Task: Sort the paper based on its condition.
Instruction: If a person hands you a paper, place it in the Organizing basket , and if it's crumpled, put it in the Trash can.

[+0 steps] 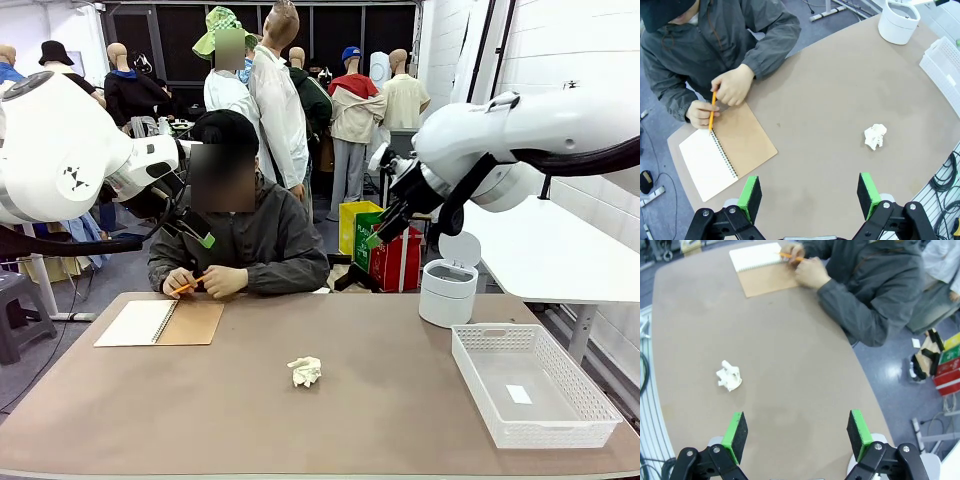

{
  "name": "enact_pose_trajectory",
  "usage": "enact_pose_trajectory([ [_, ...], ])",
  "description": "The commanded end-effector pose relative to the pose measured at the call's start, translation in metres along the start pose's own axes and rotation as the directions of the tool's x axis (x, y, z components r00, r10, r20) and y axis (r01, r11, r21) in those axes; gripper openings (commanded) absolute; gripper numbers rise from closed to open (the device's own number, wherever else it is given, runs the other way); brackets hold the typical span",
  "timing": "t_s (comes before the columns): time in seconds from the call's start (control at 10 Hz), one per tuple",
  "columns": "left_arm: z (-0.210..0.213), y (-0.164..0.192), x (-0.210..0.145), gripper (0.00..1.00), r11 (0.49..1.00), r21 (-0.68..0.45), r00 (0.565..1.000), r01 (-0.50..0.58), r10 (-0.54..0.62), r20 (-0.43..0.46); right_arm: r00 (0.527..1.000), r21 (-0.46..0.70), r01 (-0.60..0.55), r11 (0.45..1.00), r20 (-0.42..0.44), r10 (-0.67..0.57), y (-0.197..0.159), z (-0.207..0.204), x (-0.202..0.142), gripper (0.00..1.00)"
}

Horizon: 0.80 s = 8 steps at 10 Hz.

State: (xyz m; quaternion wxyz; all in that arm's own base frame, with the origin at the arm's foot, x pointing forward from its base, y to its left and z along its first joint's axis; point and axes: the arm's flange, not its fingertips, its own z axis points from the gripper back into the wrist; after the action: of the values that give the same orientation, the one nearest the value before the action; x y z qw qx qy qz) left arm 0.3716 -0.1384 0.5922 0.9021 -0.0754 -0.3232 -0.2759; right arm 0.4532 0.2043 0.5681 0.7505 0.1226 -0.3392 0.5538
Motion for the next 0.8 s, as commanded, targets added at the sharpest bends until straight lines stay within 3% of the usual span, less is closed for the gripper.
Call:
enact_pose_trajectory([
  [0.0,0.001,0.001,0.001,1.00,1.000,0.000,1.000,-0.002,0.002,0.003,0.996,0.047,-0.037,0.998,-0.078,0.041,0.006,-0.022,0.014,1.00],
  [0.5,0.001,0.001,0.001,1.00,1.000,0.000,1.000,-0.002,0.002,0.003,0.957,0.157,-0.078,0.984,-0.264,0.118,0.035,-0.113,0.019,1.00],
  [0.7,0.001,0.001,0.001,1.00,1.000,0.000,1.000,-0.002,0.002,0.003,0.951,0.182,-0.061,0.981,-0.287,0.112,0.041,-0.130,0.015,1.00],
])
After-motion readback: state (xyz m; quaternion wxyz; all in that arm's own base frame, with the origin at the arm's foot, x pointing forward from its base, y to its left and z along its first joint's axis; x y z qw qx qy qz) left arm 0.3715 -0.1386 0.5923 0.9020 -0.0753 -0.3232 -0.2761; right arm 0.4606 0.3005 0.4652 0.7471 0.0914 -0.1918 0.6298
